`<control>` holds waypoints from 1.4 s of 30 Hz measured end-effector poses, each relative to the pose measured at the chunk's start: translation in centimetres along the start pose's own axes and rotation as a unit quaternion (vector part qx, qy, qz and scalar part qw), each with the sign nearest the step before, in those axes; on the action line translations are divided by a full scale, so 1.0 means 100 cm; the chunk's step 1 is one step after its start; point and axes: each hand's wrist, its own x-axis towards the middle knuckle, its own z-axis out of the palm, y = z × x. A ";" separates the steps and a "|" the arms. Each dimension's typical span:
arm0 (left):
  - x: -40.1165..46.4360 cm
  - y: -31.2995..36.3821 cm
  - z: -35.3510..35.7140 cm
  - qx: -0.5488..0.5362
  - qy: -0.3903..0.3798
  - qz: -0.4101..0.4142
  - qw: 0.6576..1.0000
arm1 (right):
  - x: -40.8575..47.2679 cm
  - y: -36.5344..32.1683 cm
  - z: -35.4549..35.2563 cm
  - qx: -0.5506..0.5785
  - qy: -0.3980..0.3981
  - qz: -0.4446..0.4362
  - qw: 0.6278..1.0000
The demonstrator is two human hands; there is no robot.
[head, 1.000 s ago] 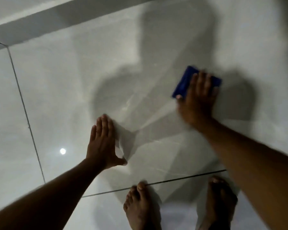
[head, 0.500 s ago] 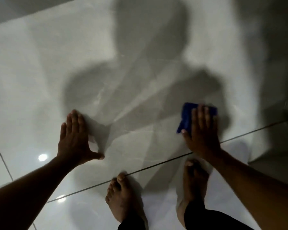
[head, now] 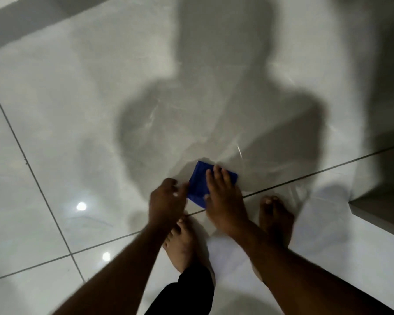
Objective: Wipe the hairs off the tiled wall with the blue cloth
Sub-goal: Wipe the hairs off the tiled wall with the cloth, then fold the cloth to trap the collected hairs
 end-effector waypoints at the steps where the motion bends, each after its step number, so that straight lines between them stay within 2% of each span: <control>1: -0.005 0.008 0.008 -0.025 -0.037 0.003 0.999 | 0.000 0.005 -0.010 0.009 0.033 0.013 0.999; 3: -0.007 0.020 0.020 -0.023 -0.075 -0.008 0.997 | 0.006 0.010 -0.024 -0.014 0.082 0.081 0.993; 4: -0.004 0.025 0.023 -0.021 -0.082 -0.037 0.996 | 0.013 0.009 -0.030 -0.028 0.077 0.113 0.990; 6: -0.001 0.039 0.015 -0.035 -0.101 -0.093 0.990 | 0.021 0.002 -0.045 -0.010 0.033 0.134 0.990; 8: -0.007 0.058 -0.006 -0.047 -0.109 -0.099 0.988 | 0.019 -0.007 -0.069 0.069 -0.003 0.128 0.989; 13: -0.072 0.108 -0.113 -0.110 -0.080 -0.045 0.990 | -0.050 -0.055 -0.185 0.237 0.013 0.108 0.965; 16: -0.136 0.144 -0.203 -0.095 -0.094 0.009 0.991 | -0.127 -0.097 -0.281 0.201 -0.011 0.049 0.978; 19: -0.217 0.181 -0.293 -0.080 -0.157 0.052 0.983 | -0.214 -0.141 -0.382 0.153 -0.024 0.018 0.988; 23: -0.313 0.245 -0.410 -0.079 -0.190 0.150 0.967 | -0.306 -0.202 -0.512 0.151 0.033 -0.018 0.988; 26: -0.364 0.284 -0.474 -0.151 -0.202 0.180 0.951 | -0.350 -0.235 -0.585 0.162 0.075 -0.040 0.983; 28: -0.393 0.303 -0.505 -0.178 -0.182 0.199 0.946 | -0.378 -0.251 -0.619 0.185 0.118 -0.061 0.974; 31: -0.424 0.321 -0.529 -0.201 -0.127 0.229 0.944 | -0.413 -0.266 -0.644 0.202 0.189 -0.083 0.958; 33: -0.441 0.329 -0.534 -0.215 -0.114 0.253 0.936 | -0.437 -0.268 -0.648 0.211 0.225 -0.063 0.949; 36: -0.468 0.330 -0.526 -0.226 -0.128 0.285 0.922 | -0.471 -0.260 -0.645 0.208 0.253 -0.022 0.945; 42: -0.518 0.376 -0.480 -0.159 -0.126 0.396 0.896 | -0.530 -0.202 -0.660 0.251 0.296 0.058 0.920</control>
